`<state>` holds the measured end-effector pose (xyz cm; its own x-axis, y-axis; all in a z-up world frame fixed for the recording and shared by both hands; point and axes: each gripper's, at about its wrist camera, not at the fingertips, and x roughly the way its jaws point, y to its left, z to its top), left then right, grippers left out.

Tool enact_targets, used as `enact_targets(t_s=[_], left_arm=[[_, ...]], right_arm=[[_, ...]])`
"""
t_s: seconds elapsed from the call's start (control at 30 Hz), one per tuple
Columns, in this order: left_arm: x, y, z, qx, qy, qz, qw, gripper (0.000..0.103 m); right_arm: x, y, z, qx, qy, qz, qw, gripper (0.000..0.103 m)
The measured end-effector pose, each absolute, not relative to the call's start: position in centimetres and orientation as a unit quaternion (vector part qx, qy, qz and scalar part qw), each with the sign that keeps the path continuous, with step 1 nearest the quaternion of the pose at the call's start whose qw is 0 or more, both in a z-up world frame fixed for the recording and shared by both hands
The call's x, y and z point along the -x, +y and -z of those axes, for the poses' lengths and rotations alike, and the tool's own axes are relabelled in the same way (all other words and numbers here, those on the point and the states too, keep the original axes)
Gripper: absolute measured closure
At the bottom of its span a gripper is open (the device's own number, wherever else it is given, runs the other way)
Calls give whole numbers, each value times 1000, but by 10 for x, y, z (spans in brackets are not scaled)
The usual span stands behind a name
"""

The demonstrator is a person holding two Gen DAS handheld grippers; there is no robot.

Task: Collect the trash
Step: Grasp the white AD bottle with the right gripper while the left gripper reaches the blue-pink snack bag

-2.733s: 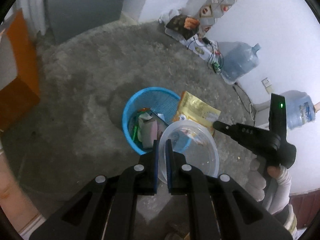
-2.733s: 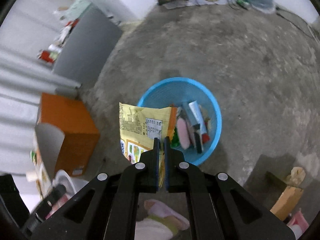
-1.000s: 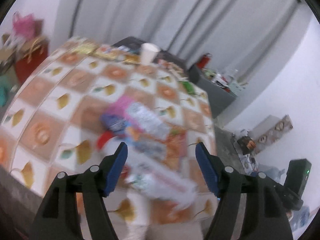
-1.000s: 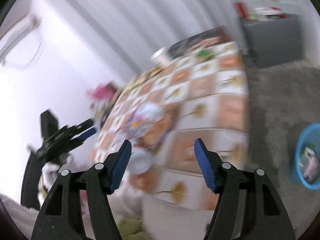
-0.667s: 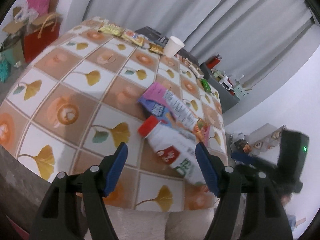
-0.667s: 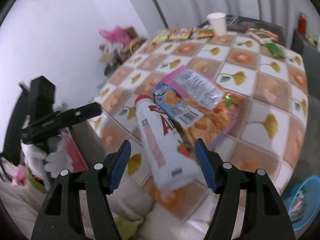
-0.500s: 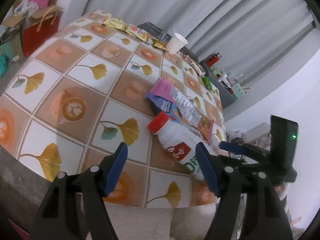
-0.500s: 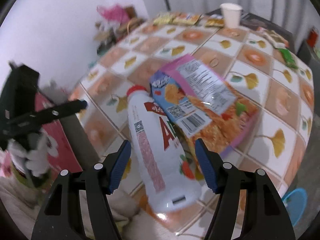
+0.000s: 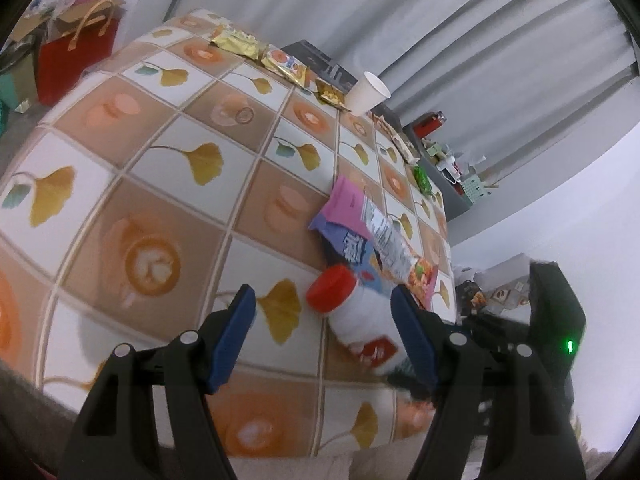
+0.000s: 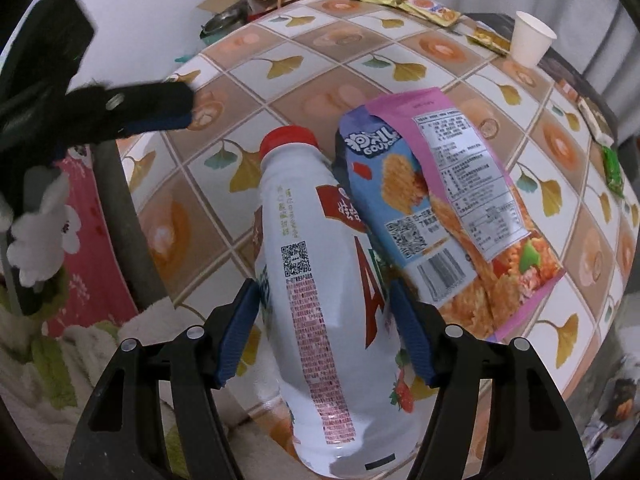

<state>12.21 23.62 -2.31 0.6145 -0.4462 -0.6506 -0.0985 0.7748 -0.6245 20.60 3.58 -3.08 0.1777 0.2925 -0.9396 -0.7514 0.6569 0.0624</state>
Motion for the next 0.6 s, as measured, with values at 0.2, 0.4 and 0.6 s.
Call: enact_targets(t_s=[0.2,0.4,0.6], left_arm=[[-150,223,34,324,447,120,825,36],[-167,195,48,323,473,149,806,36],[-179,157,63,334,501,168,781,37]], right_arm=[[-182,26,31,210,529,-352,743,41],[-157,-5,30,188,541,-330,750,41],[-143,-48,30,147,557,-274,770,41]])
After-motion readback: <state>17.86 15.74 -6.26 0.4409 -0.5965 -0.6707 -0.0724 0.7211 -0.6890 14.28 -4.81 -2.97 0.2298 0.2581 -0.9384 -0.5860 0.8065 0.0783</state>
